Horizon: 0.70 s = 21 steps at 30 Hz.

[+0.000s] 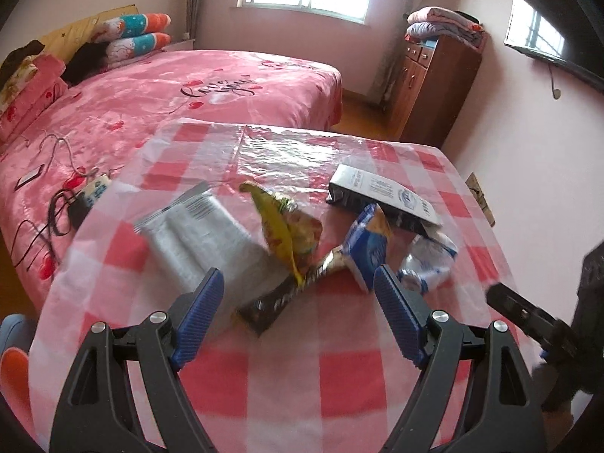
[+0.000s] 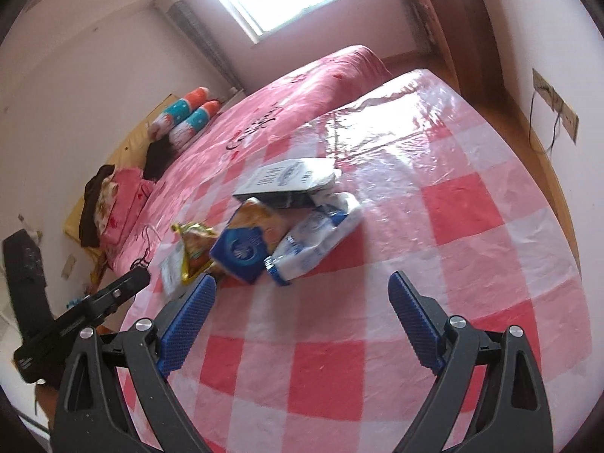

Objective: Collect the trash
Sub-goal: 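Grasp the yellow chip bag with the left gripper while the right grasps the white milk carton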

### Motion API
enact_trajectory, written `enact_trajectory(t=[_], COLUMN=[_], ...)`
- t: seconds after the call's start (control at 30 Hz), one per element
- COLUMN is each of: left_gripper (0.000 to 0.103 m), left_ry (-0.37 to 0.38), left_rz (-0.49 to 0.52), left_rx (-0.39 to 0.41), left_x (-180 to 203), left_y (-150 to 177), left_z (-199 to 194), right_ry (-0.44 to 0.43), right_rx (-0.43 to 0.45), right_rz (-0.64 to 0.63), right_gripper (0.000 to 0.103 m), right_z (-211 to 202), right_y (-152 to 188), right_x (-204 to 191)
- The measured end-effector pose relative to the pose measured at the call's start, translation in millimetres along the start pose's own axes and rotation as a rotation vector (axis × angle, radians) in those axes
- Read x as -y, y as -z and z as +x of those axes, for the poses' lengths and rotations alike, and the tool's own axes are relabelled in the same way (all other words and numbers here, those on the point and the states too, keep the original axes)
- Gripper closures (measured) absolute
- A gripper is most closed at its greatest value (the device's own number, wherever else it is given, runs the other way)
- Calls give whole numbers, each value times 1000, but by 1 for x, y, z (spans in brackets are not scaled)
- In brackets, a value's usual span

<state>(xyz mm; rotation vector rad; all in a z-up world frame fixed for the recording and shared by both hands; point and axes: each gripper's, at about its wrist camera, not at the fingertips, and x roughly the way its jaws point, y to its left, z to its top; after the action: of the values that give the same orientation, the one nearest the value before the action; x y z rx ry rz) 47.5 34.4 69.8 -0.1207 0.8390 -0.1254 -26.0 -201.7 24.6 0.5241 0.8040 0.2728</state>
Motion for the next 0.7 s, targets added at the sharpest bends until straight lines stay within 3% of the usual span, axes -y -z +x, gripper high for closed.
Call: enact_trajectory(t=[0.27,0.47,0.7], left_gripper=[21,24,45], left_ry=[-40,-32,3], left_rz=[-18,-60,-98], left_rx=[-24,-44,-76], left_x=[-4,-10,-16], left_y=[-26,-33,-35], left_z=[46,69,93], right_ry=[-14,51,108], right_rx=[-29,-10,19], right_rz=[-4,-162,-387], right_gripper=[11,12,12], right_z=[4,14,55], right_y=[-15,-49,-80], right_x=[-4,-28,-53])
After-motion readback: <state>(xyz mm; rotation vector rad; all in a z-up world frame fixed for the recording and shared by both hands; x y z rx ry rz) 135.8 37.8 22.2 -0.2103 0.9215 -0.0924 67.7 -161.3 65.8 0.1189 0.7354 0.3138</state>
